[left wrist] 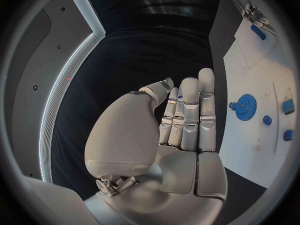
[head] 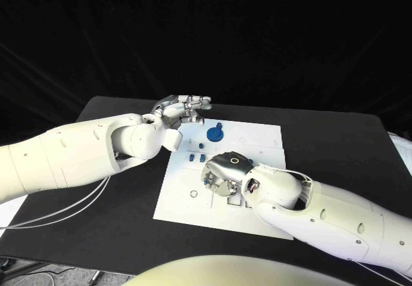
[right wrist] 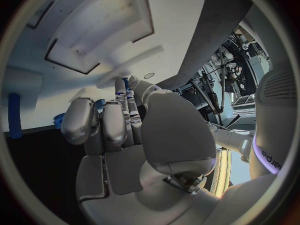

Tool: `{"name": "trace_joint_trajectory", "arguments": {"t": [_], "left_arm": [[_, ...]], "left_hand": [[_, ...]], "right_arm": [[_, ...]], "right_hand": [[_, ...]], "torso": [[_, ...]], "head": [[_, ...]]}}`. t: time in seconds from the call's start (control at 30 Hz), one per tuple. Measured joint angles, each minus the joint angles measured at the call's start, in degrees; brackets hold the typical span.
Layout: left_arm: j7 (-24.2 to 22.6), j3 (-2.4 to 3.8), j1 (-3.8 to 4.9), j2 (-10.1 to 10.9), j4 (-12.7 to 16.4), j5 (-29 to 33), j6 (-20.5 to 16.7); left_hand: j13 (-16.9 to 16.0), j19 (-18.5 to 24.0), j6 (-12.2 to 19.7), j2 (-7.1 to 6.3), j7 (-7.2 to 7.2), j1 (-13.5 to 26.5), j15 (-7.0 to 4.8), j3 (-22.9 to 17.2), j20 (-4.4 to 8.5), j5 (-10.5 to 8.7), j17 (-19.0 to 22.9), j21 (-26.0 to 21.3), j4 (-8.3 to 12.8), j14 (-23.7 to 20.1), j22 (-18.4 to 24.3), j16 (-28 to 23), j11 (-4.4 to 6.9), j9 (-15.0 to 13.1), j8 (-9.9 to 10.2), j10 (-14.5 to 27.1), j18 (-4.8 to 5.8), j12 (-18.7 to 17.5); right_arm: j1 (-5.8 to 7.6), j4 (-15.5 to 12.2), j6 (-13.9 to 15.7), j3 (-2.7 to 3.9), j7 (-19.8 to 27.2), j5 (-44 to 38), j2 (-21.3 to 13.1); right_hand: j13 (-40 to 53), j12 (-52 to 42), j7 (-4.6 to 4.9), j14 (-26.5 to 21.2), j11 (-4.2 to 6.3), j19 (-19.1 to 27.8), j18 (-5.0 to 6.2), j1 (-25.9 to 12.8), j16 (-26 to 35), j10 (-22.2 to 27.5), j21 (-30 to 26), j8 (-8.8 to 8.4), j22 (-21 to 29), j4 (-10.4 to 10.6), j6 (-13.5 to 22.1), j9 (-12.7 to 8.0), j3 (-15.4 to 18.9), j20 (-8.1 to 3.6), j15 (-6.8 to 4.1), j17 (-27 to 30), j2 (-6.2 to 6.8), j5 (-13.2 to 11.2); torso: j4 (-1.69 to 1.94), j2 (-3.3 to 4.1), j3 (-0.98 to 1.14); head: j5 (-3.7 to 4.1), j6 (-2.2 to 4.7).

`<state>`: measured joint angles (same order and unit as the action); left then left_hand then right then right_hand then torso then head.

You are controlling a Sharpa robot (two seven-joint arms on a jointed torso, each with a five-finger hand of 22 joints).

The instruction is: Assemble the parts on the task board

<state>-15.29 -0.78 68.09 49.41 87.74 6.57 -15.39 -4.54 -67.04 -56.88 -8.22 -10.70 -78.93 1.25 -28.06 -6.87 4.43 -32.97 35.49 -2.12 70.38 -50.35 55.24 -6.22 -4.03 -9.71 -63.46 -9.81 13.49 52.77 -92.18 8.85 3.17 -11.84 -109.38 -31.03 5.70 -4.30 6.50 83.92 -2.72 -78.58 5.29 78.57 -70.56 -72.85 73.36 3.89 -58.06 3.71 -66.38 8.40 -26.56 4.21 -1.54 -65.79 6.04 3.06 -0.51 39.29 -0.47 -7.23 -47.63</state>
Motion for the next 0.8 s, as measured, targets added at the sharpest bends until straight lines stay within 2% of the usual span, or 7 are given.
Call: {"name": "trace_joint_trajectory", "arguments": {"t": [0.47,0.57,0.63,0.8], "left_arm": [[0.1,0.0,0.0,0.0,0.0,-0.1,0.1],[0.1,0.0,-0.01,0.0,0.0,-0.1,0.1],[0.1,0.0,-0.01,0.0,0.0,-0.1,0.1],[0.1,0.0,0.0,0.0,0.0,-0.1,0.1]], "left_hand": [[0.0,0.0,0.0,0.0,0.0,0.0,0.01,0.0,0.0,0.0,0.1,0.0,0.0,0.0,0.1,0.0,-0.2,0.1,0.0,0.2,0.0,0.0],[0.0,0.0,0.0,0.0,0.0,0.0,0.01,0.0,0.0,0.0,0.1,0.0,0.0,0.0,0.1,0.0,-0.2,0.0,0.0,0.2,0.0,0.0],[0.0,0.0,0.0,0.0,0.0,0.0,0.01,0.0,0.0,0.0,0.1,0.0,0.0,0.0,0.1,0.0,-0.2,0.0,0.0,0.2,0.0,0.0],[0.0,0.0,0.0,0.0,0.0,0.0,-0.11,0.0,0.0,0.0,0.1,0.0,0.0,-0.1,0.1,0.0,-0.2,0.0,0.0,0.2,0.0,0.0]], "right_arm": [[-0.02,-0.2,-0.1,-0.01,-0.3,-0.3,-0.1],[-0.02,-0.2,-0.4,0.0,-0.5,-0.4,0.0],[0.0,-0.2,-0.6,0.03,-0.7,-0.4,0.0],[0.04,-0.2,-1.0,0.06,-1.1,-0.4,0.1]], "right_hand": [[-0.1,0.0,0.06,0.0,0.0,0.0,0.0,0.2,0.0,0.0,0.0,0.21,0.2,0.0,0.1,0.0,0.0,0.0,0.0,0.0,-0.24,0.0],[-0.3,0.6,0.85,0.0,-0.54,0.0,0.0,0.2,0.0,0.5,-0.1,0.17,0.7,-0.2,0.9,-0.1,0.2,0.0,0.0,0.3,-0.22,0.0],[-0.5,0.6,1.3,0.1,-1.19,0.4,0.0,-0.8,-0.2,1.5,-0.6,-0.28,1.1,0.4,3.1,-0.6,0.7,0.44,0.13,0.1,0.61,0.0],[-0.6,0.3,1.0,0.0,-1.26,0.7,0.0,-3.1,-0.7,4.6,-1.0,-0.37,2.0,1.1,10.2,-2.7,3.1,0.73,0.43,-0.4,2.42,0.0]], "torso": [[-0.03,0.02,0.02],[-0.05,0.01,0.03],[-0.07,0.01,0.03],[-0.11,-0.02,0.03]], "head": [[0.03,-0.01],[0.03,0.02],[0.01,0.03],[0.04,0.09]]}}
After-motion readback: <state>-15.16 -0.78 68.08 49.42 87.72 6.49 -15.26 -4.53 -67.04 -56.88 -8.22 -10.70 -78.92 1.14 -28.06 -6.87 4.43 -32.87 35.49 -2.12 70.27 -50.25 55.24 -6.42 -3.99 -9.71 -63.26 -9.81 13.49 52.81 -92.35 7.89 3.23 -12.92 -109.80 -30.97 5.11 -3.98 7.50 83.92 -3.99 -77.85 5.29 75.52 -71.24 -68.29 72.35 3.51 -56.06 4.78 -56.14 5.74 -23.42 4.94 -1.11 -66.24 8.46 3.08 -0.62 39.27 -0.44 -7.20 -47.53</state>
